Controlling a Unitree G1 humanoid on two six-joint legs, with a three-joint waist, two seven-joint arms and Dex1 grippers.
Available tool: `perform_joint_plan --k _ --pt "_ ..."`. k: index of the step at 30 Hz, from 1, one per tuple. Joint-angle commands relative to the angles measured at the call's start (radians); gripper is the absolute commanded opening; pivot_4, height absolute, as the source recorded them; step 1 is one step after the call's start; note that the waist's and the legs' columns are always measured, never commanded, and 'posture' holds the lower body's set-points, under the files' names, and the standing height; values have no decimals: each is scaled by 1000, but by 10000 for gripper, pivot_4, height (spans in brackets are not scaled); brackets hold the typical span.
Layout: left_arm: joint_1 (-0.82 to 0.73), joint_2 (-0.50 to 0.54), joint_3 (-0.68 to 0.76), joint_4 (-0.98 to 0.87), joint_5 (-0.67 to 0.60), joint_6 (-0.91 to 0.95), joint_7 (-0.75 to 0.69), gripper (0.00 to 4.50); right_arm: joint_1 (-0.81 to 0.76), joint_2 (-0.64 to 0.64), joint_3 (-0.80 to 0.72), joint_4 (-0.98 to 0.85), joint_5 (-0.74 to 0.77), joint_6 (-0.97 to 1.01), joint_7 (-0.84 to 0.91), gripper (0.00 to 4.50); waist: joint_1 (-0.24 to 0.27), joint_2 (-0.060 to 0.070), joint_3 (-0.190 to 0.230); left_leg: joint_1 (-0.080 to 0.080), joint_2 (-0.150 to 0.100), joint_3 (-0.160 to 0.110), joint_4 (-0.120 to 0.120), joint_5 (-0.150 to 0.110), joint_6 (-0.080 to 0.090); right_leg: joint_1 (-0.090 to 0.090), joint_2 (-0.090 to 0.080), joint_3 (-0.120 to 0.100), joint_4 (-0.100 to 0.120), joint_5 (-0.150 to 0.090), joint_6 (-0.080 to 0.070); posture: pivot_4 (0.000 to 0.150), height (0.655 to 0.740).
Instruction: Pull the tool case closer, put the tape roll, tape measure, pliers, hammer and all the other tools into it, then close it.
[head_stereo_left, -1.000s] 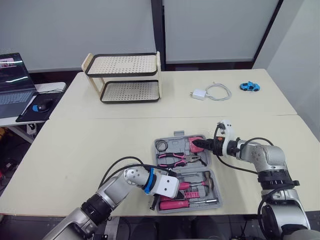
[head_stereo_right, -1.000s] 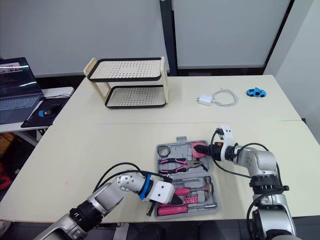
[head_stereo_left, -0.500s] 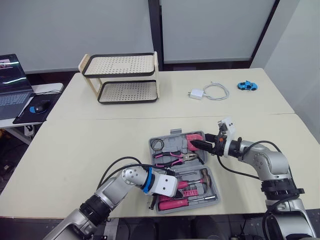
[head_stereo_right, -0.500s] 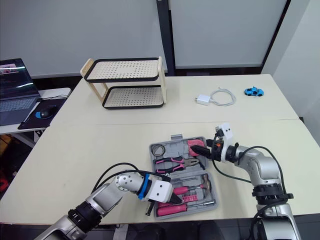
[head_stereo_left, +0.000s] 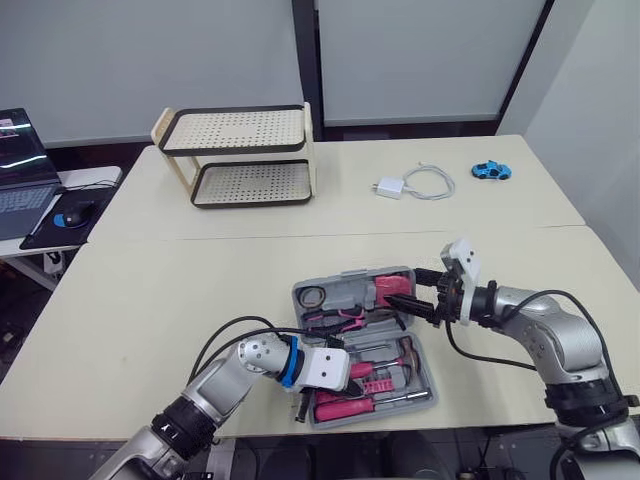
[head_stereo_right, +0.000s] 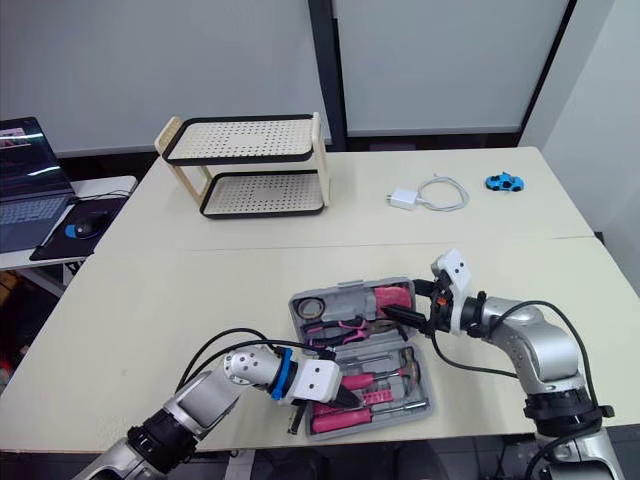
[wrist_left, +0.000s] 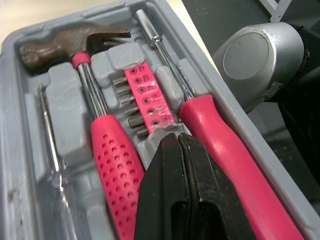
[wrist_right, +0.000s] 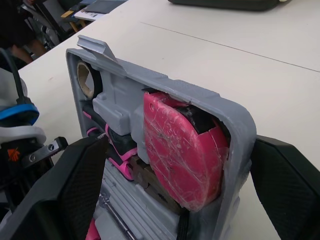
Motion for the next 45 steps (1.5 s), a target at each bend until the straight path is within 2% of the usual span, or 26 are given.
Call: perform_joint_plan --k 1,6,11,15,19,24,27,32,38,42,45 --pt "42 66 52 -15 -14 99 -11 0 28 -24 7 -89 15 -44 26 44611 0 0 0 0 0 0 0 0 0 0 0 0 0 0 0 1500 7400" --pt "93 124 126 -111 -109 178 -38 0 82 -56 4 -153 3 -93 18 44611 1 -1 4 -2 1 -1 -1 0 0 -2 -1 -1 0 -1 -1 1500 7400" --pt "205 265 229 -219 -200 233 -91 0 166 -113 -2 -242 -20 -164 23 44611 3 -5 11 -4 2 -1 -2 0 0 -4 -1 0 0 -1 -1 1500 7400" --pt "256 335 298 -199 -217 230 -98 0 284 -193 -13 -334 -67 -262 49 44611 15 -6 18 -5 2 0 -3 0 0 -5 -3 0 -1 -1 -1 1500 7400" --pt "267 351 323 -150 -203 216 -86 0 443 -317 -26 -397 -160 -393 108 44611 32 -7 21 -6 1 0 -3 0 0 -4 -3 -1 -2 -1 -1 1500 7400" --pt "256 336 338 -148 -207 244 -59 0 666 -489 -177 -484 -209 -395 179 44611 33 -10 24 -6 0 0 -2 0 0 -3 -4 -1 -3 -1 -1 1500 7400" --pt "259 335 346 -161 -213 264 -48 0 783 -530 -315 -535 -189 -357 230 44611 31 -10 24 -6 1 0 -2 0 0 -2 -3 -2 -3 -1 -1 1500 7400" --pt "267 334 355 -175 -212 283 -31 0 781 -509 -368 -562 -173 -298 194 44611 24 -12 25 -4 2 -1 -2 0 0 -1 -2 -2 -2 -1 -1 1500 7400" --pt "281 319 349 -217 -205 312 12 0 704 -534 -247 -538 -302 -267 109 44611 27 -13 26 -5 1 0 -2 0 0 -2 -3 -2 -3 -1 -1 1500 7400" --pt "274 285 340 -241 -196 342 60 0 628 -559 -122 -484 -404 -256 72 35903 28 -14 27 -5 1 0 -1 0 -1 -2 -4 -2 -3 -1 -1 1500 7400" --pt "261 253 321 -250 -183 356 89 0 557 -563 -21 -439 -461 -266 71 24571 27 -14 27 -5 1 0 -1 0 -1 -2 -4 -2 -3 -1 -1 1500 7400"
